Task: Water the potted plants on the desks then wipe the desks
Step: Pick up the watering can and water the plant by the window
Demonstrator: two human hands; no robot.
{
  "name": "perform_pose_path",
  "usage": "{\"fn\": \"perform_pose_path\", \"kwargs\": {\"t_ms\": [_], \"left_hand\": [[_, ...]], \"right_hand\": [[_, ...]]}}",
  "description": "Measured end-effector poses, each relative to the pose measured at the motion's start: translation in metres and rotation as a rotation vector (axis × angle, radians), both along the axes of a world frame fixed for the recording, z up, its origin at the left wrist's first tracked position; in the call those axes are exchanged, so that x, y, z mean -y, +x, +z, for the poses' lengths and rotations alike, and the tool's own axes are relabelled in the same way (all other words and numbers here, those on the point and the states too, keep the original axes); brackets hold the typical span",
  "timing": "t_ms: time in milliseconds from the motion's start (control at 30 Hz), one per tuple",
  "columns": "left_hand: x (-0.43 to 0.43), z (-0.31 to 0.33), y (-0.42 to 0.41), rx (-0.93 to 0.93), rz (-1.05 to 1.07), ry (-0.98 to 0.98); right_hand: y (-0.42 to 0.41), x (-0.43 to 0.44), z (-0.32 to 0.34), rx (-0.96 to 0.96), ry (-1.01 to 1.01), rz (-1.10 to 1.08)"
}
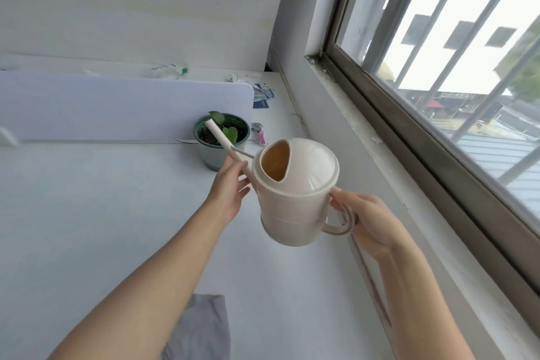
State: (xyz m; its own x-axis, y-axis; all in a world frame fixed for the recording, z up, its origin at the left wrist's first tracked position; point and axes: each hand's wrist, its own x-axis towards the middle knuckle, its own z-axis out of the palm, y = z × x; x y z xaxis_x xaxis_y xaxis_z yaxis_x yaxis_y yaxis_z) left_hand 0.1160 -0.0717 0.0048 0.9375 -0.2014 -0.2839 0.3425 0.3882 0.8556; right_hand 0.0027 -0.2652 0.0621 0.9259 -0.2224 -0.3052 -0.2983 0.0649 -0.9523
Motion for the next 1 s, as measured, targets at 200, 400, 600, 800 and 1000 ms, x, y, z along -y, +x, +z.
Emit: {"fn": "perform_pose_path", "kwargs": {"t_ms": [200,400,600,800,1000], "left_hand": [[-0.008,0.005,0.028,-0.004,-0.048,-0.004],[-0.013,-0.009,0.043,-0.073,-0.056,-0.032],[-0.010,-0.016,0.055,-0.098,-0.068,-0.095],[-0.003,-0.023,0.067,-0.129,-0.119,-0.110],[0.007,-0.022,0.085,-0.112,-0.210,-0.121]], "right_hand": [[0.018,-0.018,0.009,0.012,-0.041,-0.056],[0.036,-0.033,0.010,-0.013,-0.100,-0.089],[0.050,-0.038,0.011,-0.048,-0.154,-0.043],[0.061,-0.037,0.009,-0.055,-0.182,-0.057],[0.070,-0.032,0.016,-0.074,-0.181,-0.112]]}}
